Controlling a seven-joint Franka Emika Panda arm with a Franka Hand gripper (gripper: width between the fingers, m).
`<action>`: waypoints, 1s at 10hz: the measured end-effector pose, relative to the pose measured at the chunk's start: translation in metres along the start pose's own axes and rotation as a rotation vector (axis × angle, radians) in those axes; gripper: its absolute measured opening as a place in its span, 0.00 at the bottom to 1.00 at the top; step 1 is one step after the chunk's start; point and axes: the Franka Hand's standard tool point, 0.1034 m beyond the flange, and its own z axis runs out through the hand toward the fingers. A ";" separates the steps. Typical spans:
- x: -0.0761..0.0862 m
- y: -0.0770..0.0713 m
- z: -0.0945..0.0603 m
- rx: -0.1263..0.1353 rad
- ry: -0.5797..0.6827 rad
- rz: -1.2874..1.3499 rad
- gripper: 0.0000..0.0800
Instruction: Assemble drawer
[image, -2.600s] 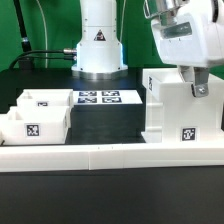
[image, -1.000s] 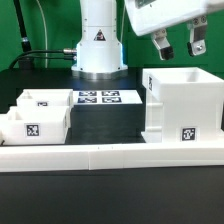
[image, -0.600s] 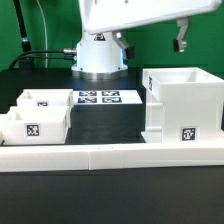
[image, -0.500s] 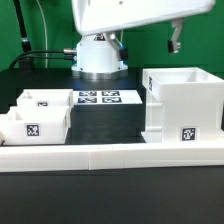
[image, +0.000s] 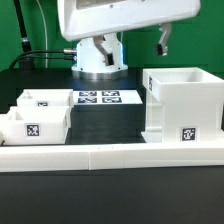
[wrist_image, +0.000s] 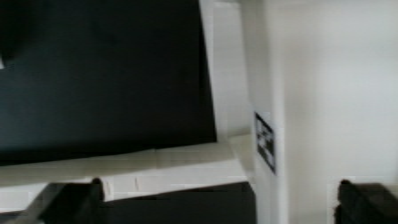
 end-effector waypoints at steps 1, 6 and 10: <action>-0.012 0.016 0.007 -0.027 -0.024 -0.003 0.81; -0.035 0.056 0.024 -0.097 -0.026 0.038 0.81; -0.039 0.056 0.027 -0.091 -0.034 0.042 0.81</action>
Offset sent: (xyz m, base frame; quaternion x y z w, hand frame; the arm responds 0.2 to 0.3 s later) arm -0.0288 -0.0401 -0.0274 -0.0469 0.0016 0.0457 0.9979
